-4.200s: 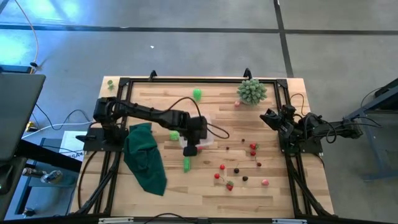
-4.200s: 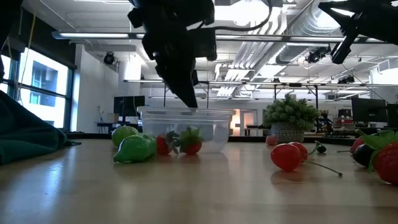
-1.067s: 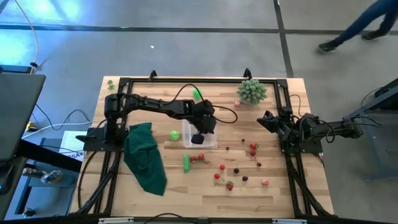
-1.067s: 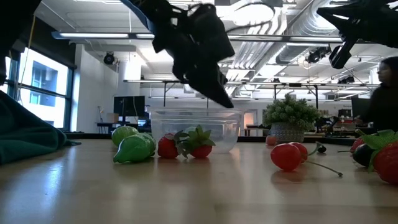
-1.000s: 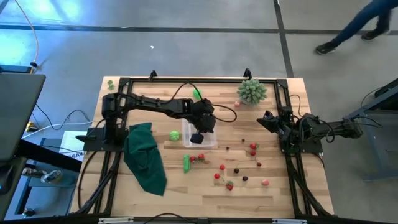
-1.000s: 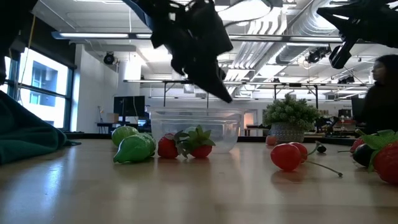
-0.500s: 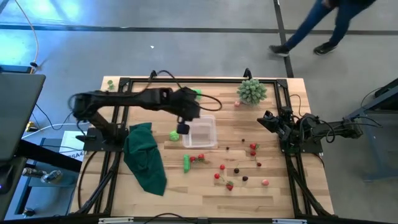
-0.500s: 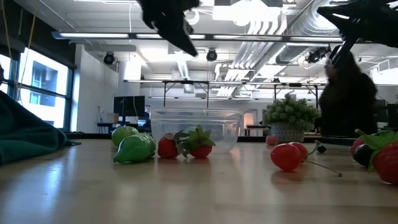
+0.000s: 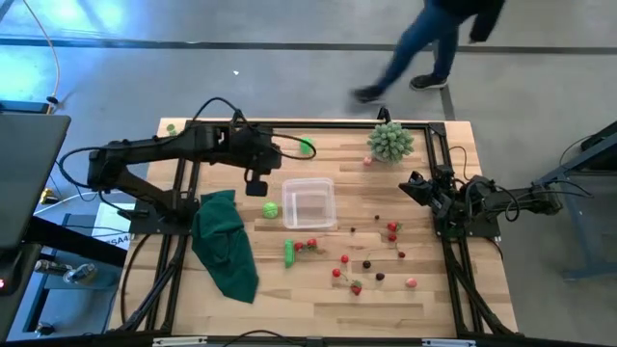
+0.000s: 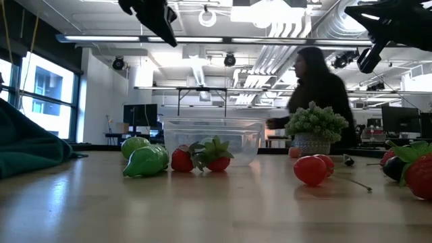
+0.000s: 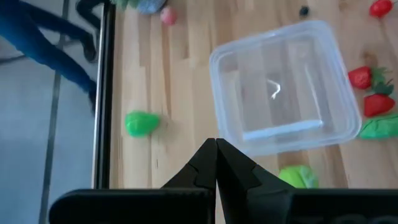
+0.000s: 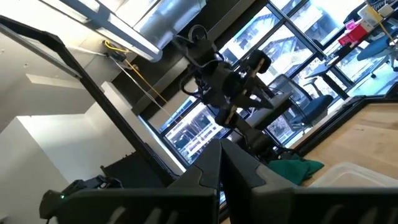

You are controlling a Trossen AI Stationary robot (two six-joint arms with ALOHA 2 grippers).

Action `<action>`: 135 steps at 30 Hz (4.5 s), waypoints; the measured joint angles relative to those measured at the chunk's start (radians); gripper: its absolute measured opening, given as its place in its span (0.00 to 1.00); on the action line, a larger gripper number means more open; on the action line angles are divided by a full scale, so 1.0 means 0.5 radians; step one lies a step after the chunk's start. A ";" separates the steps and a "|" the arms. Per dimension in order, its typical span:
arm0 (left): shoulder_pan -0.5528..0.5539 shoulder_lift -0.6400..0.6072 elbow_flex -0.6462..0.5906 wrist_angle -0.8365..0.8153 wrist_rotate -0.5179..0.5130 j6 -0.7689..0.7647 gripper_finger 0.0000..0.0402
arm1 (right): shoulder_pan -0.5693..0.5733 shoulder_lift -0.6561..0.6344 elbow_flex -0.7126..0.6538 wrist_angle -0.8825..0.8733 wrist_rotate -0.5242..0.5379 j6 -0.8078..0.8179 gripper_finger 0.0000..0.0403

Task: Pick and placing Produce into tupperware
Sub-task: Put the avocado into the transparent bin

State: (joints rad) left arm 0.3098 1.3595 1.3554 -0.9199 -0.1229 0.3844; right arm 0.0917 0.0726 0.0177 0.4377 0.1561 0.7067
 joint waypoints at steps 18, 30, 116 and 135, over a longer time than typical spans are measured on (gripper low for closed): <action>0.040 -0.917 -0.953 0.694 0.396 -0.120 0.00 | 0.000 -0.001 0.000 0.000 0.059 -0.024 0.01; 0.047 -1.214 -1.091 0.671 0.605 -0.041 0.00 | -0.001 0.000 0.003 -0.019 0.162 -0.069 0.17; 0.047 -1.207 -1.091 0.355 0.574 -0.046 0.26 | -1.172 4.623 4.475 -2.946 -0.282 -0.005 0.64; 0.047 -1.207 -1.091 0.356 0.574 -0.046 0.26 | -1.168 4.708 4.472 -2.900 -0.263 0.076 0.78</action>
State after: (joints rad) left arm 0.3332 0.7560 0.8101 -0.7422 0.1642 0.3613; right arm -0.4923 2.4264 2.2539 -1.0122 0.0245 0.7445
